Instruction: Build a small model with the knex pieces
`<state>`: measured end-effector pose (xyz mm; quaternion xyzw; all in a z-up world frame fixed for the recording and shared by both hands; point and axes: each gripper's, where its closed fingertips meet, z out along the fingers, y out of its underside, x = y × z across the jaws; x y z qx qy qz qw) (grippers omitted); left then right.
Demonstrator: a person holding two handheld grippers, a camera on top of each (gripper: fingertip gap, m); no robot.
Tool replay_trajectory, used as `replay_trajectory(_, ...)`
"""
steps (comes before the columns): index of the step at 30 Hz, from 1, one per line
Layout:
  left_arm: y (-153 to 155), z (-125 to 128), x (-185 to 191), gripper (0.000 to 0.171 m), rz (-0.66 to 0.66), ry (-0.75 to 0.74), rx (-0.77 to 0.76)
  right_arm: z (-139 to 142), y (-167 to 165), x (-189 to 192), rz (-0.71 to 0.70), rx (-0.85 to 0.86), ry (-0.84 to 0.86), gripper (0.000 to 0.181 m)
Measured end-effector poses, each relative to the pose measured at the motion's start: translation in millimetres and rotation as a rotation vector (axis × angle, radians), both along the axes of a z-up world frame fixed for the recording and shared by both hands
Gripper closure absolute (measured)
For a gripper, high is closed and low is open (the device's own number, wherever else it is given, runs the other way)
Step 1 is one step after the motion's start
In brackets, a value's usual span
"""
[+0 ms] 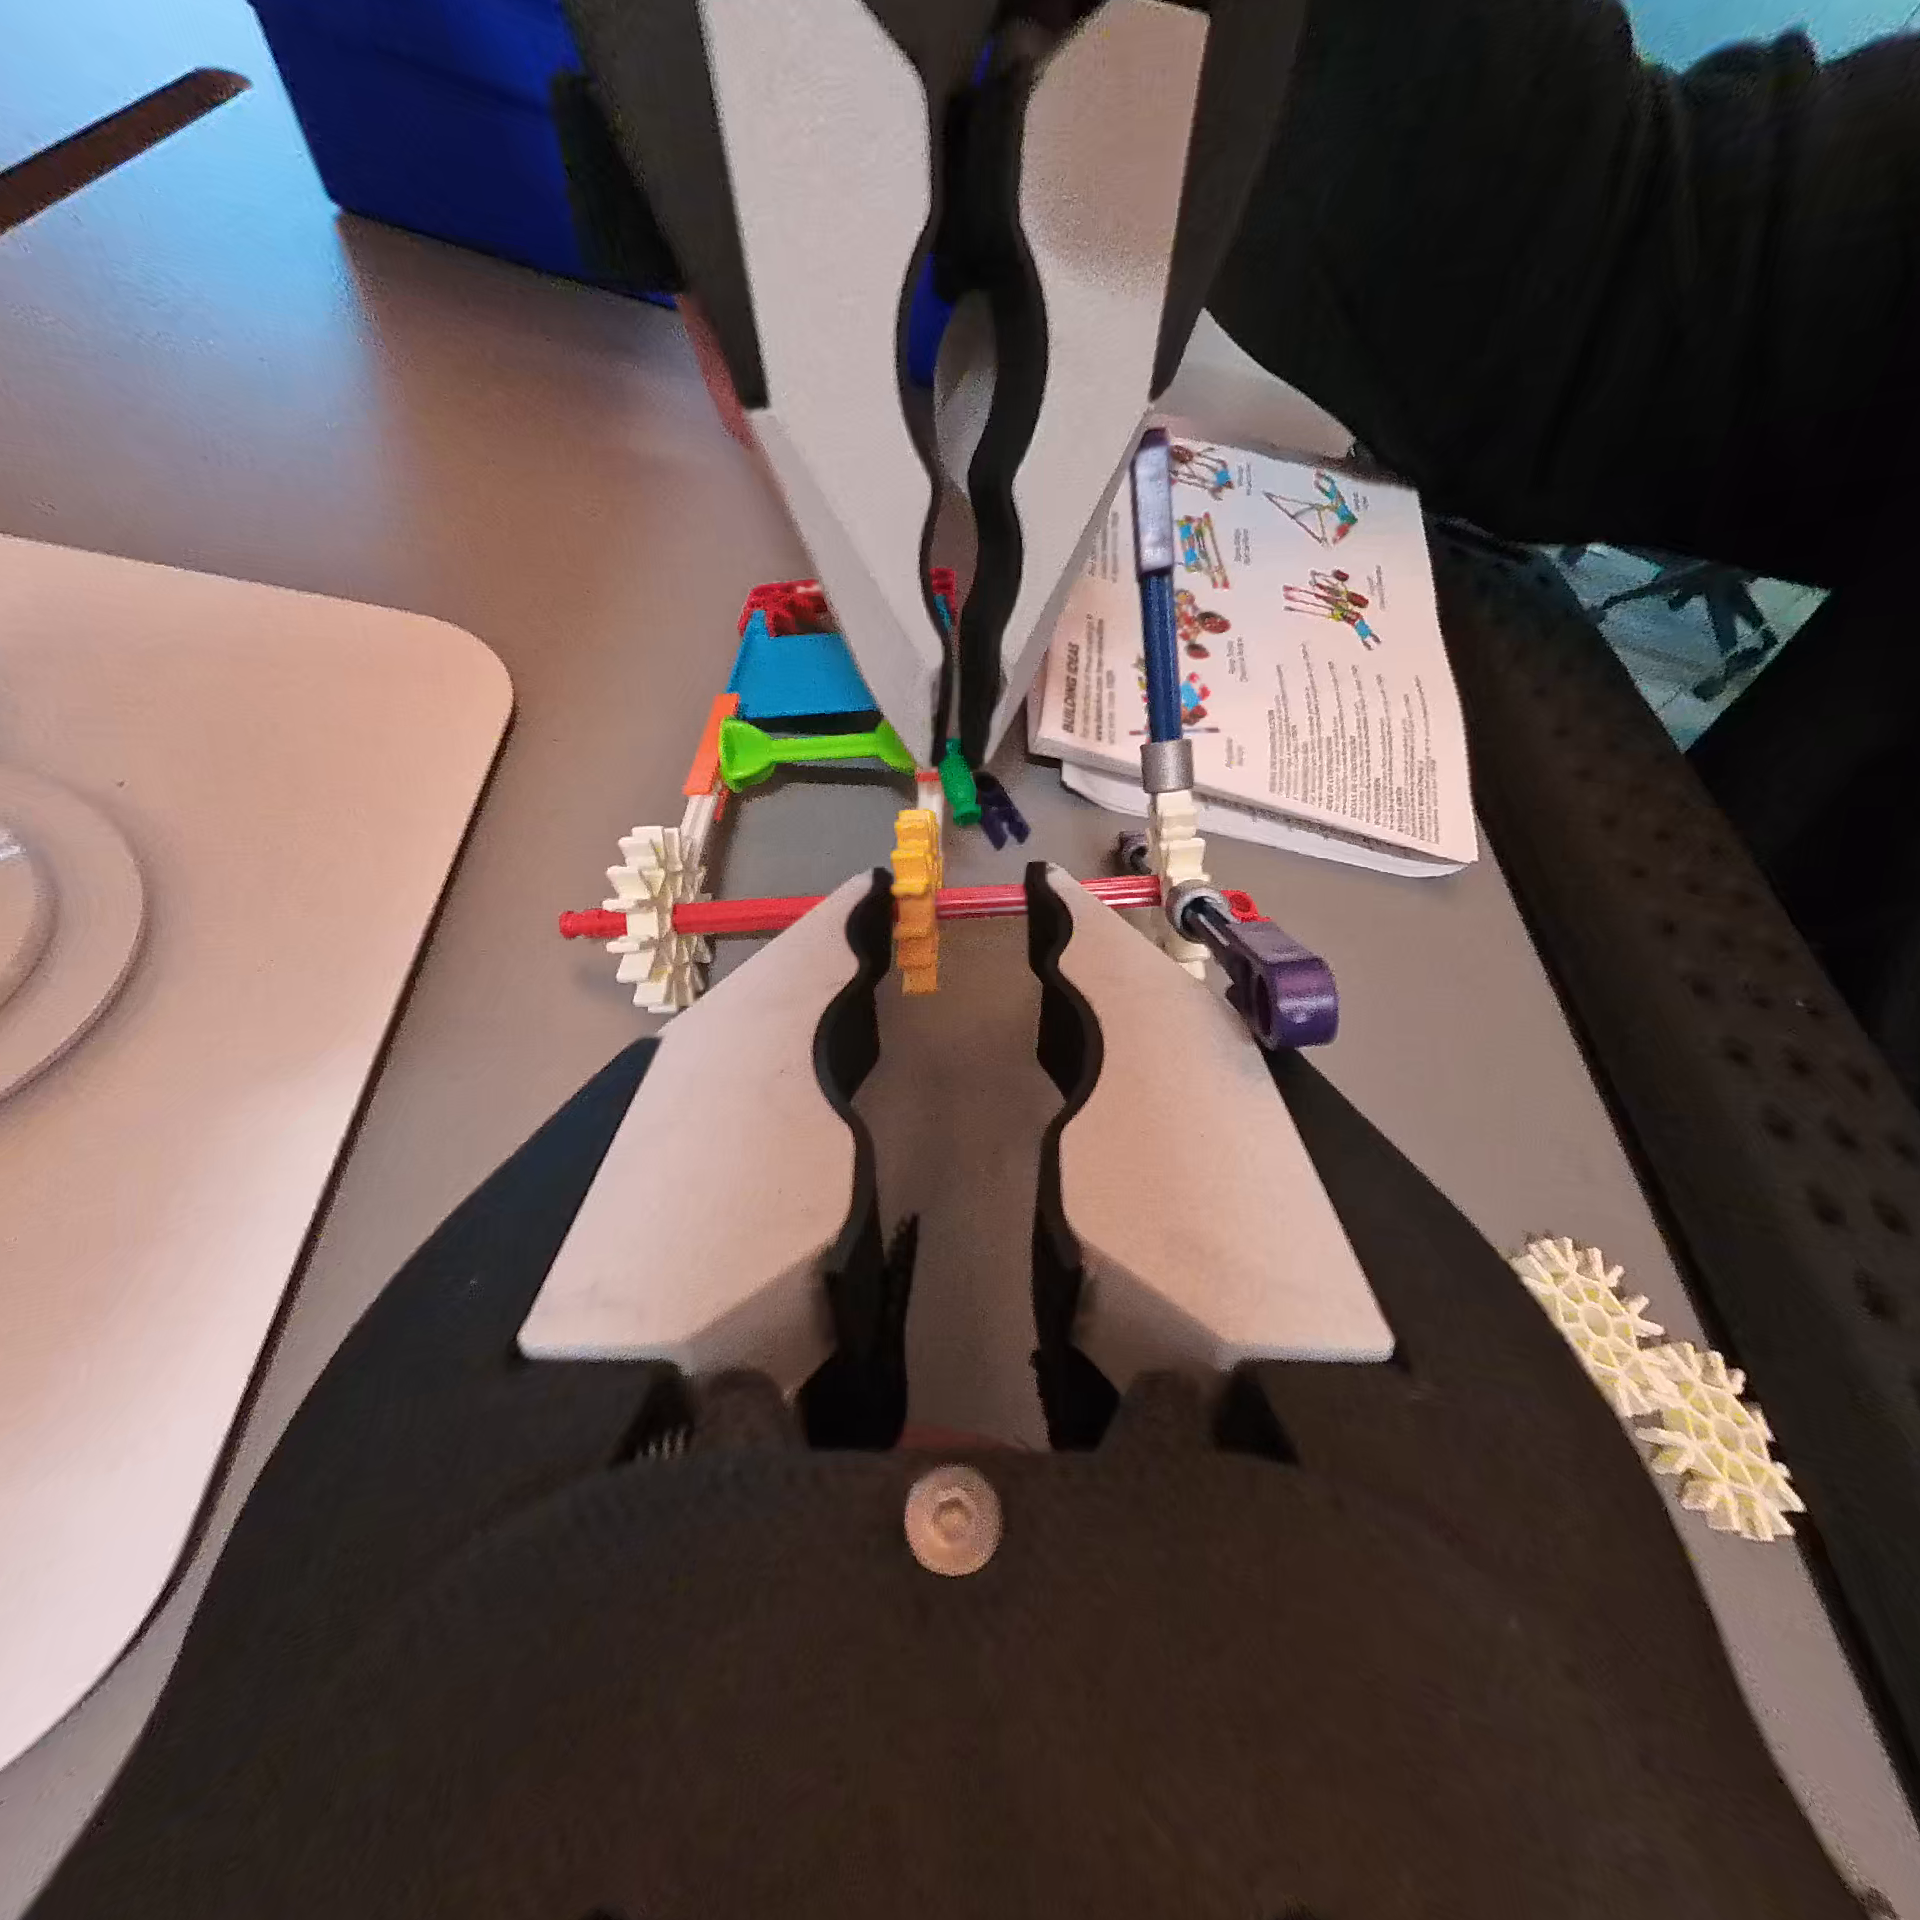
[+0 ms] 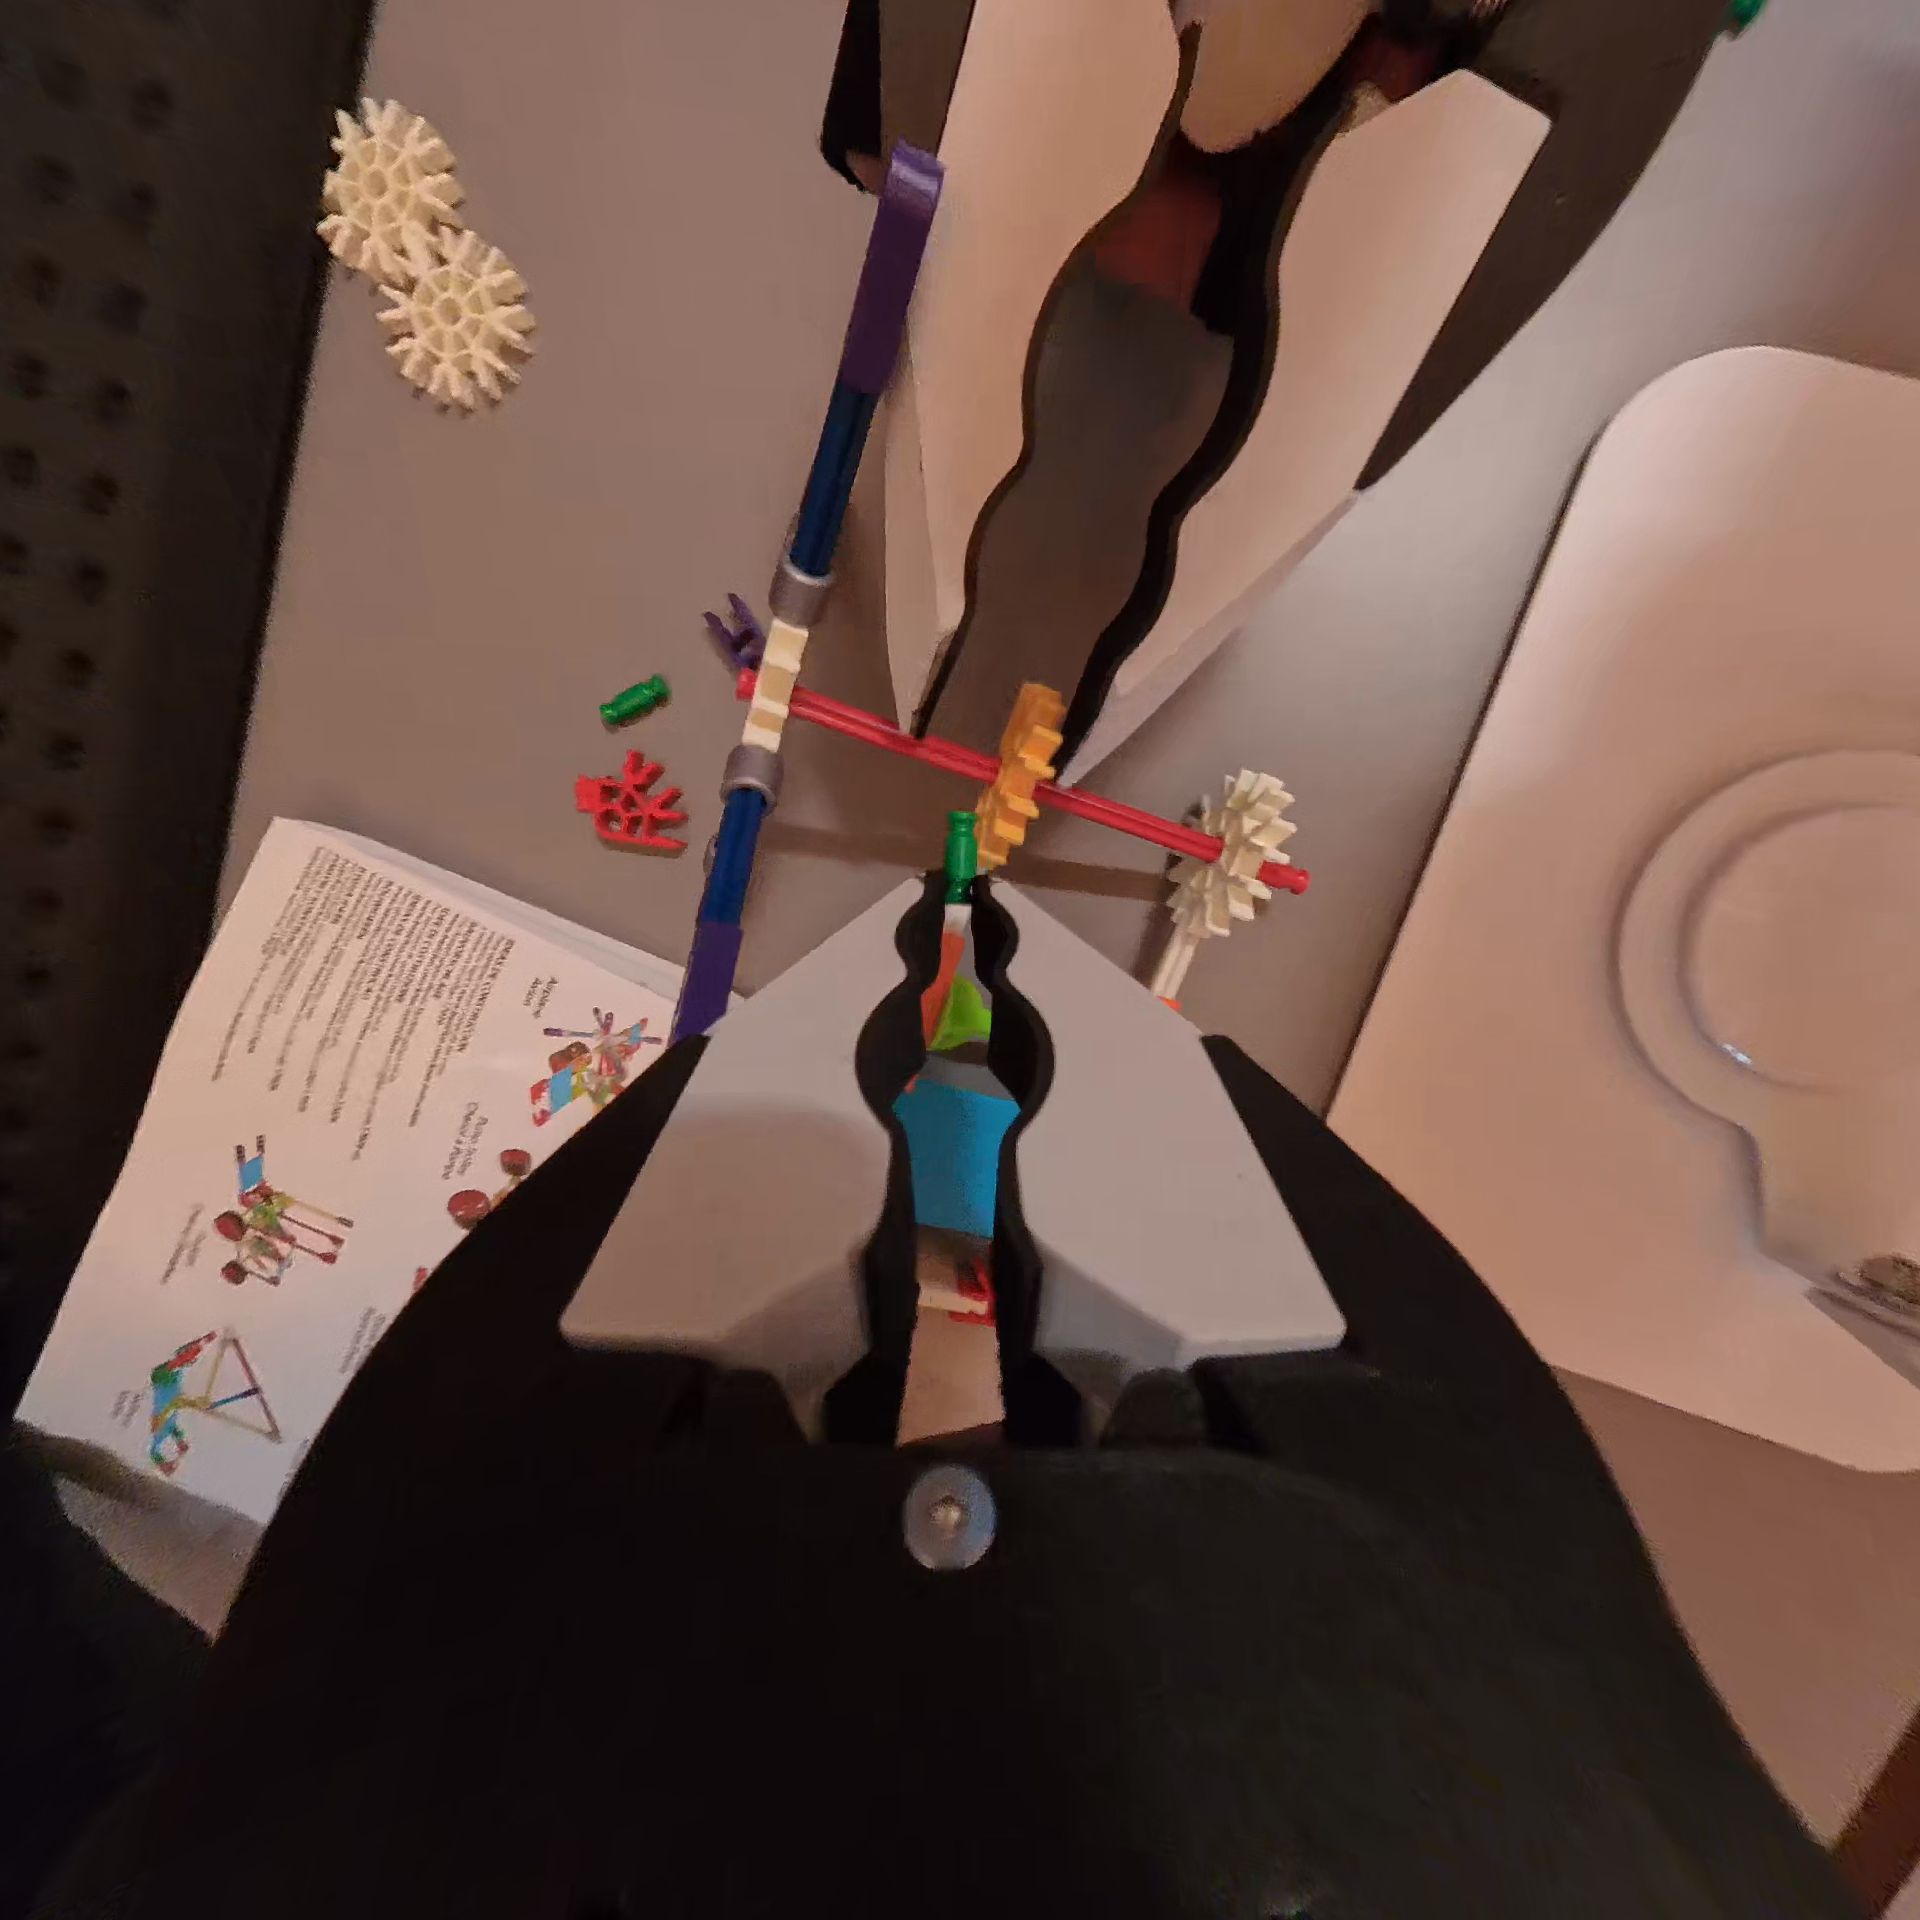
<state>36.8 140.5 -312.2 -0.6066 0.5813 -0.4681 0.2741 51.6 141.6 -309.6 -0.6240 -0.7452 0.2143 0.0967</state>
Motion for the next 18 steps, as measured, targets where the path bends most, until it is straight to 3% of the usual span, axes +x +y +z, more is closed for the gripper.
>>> replay_trajectory(18,6,-13,26,0.155,0.029,0.072,0.1,-4,4,10,0.034,0.022,-0.232,0.178)
